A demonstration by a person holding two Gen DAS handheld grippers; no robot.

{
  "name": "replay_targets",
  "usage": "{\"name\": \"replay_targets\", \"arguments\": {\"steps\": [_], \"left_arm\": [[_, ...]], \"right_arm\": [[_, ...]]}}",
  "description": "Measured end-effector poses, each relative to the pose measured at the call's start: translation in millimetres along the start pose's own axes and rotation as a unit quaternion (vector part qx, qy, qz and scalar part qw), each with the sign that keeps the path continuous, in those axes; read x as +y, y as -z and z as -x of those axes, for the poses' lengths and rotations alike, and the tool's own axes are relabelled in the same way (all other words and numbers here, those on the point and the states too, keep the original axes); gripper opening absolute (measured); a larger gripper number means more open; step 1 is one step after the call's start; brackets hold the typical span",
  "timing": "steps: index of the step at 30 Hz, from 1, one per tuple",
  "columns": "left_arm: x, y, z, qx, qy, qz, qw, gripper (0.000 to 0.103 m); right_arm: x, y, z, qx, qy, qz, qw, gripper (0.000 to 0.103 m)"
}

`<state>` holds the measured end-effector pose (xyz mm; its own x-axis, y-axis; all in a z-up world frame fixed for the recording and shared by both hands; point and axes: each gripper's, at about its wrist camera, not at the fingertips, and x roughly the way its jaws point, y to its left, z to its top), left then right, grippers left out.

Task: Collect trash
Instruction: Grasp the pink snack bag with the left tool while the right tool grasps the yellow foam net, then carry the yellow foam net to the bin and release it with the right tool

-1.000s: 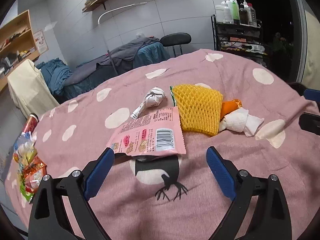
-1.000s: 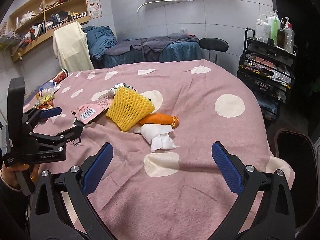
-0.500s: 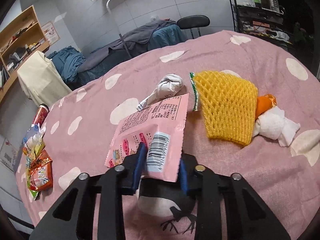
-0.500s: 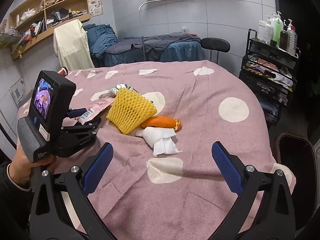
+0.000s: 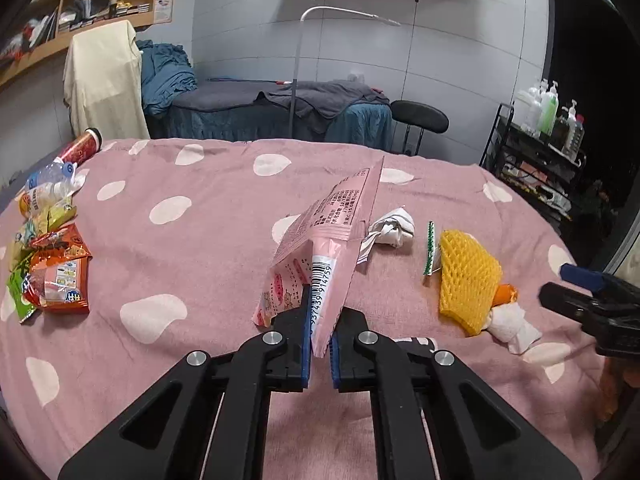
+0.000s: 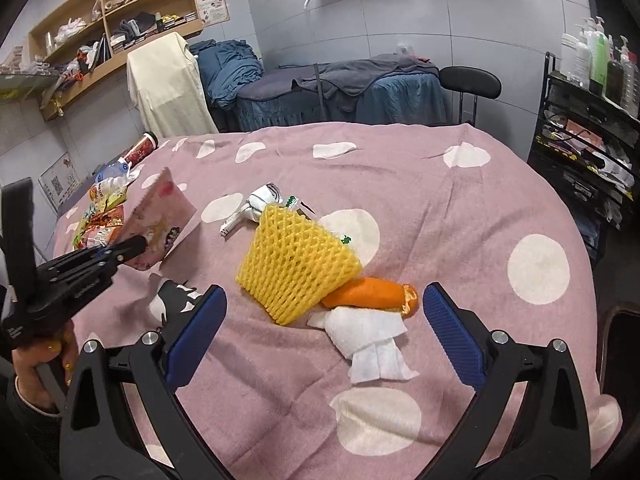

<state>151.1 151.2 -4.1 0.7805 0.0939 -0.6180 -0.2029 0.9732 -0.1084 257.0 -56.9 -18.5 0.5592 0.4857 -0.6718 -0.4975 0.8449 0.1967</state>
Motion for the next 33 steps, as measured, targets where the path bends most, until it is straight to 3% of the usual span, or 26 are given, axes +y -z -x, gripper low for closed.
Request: {"name": "replay_targets", "arguments": {"steps": [9, 11, 12, 14, 17, 23, 33], "left_arm": [[13.1, 0.4, 41.0, -0.041, 0.017, 0.03, 0.9986, 0.004], [14.6, -0.2, 44.5, -0.044, 0.02, 0.031, 0.9984, 0.004], [14.1, -0.2, 46.0, -0.046, 0.021, 0.031, 0.9983, 0.004], [15.8, 0.8, 46.7, -0.047, 0.023, 0.031, 0.9981, 0.004], [15.7, 1.7, 47.8, -0.048, 0.029, 0.033, 0.9979, 0.004], [3.2, 2.8, 56.7, -0.059, 0.051, 0.023, 0.9967, 0.004], [-23.9, -0.9, 65.5, -0.068, 0.118, 0.018, 0.9905, 0.004]], "right_arm": [[-4.5, -21.8, -69.4, 0.08, -0.006, -0.017, 0.997, 0.076], [-8.7, -22.3, -80.6, 0.095, -0.011, -0.029, 0.995, 0.056], [-10.3, -21.6, -84.8, 0.102, -0.018, -0.036, 0.994, 0.051], [-10.5, -19.6, -81.6, 0.093, -0.02, -0.038, 0.995, 0.033], [-10.5, -18.4, -71.8, 0.071, -0.018, -0.037, 0.997, 0.021], [-8.3, -14.0, -43.5, 0.037, -0.024, -0.036, 0.998, 0.019], [-15.6, 2.7, 27.8, -0.034, -0.018, -0.045, 0.998, 0.019]]}}
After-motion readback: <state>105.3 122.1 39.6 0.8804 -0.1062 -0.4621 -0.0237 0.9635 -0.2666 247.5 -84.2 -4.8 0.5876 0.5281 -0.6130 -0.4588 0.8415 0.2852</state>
